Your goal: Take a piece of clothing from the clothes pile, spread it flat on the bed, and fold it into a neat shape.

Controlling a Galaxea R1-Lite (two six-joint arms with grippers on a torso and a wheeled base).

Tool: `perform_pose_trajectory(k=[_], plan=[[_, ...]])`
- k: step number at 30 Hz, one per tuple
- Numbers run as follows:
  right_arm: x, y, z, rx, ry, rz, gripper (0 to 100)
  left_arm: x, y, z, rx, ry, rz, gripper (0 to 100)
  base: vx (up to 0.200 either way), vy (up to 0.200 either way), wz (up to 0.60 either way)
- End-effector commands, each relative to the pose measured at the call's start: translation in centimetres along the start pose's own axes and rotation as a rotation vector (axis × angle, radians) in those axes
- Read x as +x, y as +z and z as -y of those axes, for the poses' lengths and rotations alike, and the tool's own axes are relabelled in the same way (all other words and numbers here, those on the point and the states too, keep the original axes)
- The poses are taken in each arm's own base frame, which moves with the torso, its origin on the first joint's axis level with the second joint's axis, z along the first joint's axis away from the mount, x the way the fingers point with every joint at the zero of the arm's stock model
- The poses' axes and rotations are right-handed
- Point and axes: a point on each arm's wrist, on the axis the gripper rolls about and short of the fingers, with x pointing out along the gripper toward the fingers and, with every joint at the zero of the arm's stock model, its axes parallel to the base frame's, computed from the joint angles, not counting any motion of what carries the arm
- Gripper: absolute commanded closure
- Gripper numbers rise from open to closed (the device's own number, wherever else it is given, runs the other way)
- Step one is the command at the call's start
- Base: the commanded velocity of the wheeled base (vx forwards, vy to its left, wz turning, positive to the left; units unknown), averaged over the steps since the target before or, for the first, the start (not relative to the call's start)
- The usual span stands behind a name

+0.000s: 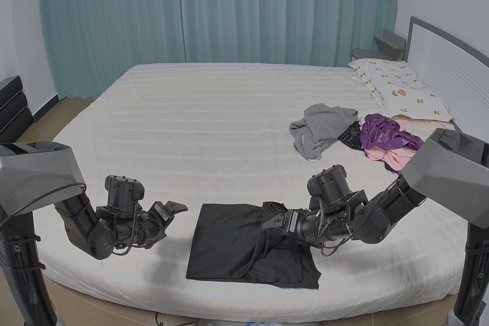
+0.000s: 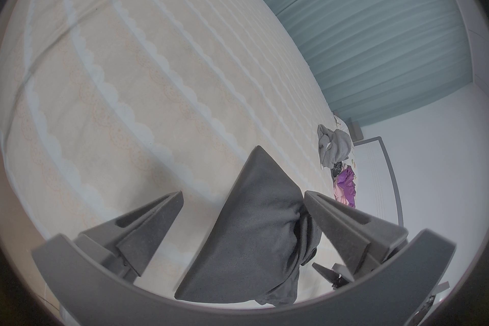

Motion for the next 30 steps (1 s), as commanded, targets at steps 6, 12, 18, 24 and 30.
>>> perform_pose_trajectory(k=[6, 12, 18, 24, 30], plan=[[2.8, -1.7, -0.3, -0.016, -0.094, 0.039, 0, -0.2, 0.1, 0.0, -0.002, 0.000, 0.002, 0, 0.000, 0.000, 0.00], [3.4, -1.9, -0.7, 0.011, -0.109, 0.065, 0, -0.2, 0.1, 0.0, -0.002, -0.002, 0.003, 0, 0.000, 0.000, 0.00], [3.8, -1.8, -1.3, 0.078, -0.101, 0.094, 0, -0.2, 0.1, 0.0, -0.003, -0.002, 0.005, 0, 0.000, 0.000, 0.00], [4.1, -1.7, -1.4, 0.083, -0.102, 0.130, 100, -0.3, 0.1, 0.0, -0.003, -0.001, 0.004, 0, 0.000, 0.000, 0.00], [3.6, -1.3, -1.9, 0.135, -0.084, 0.144, 100, -0.3, 0.1, 0.0, -0.004, -0.001, 0.005, 0, 0.000, 0.000, 0.00]])
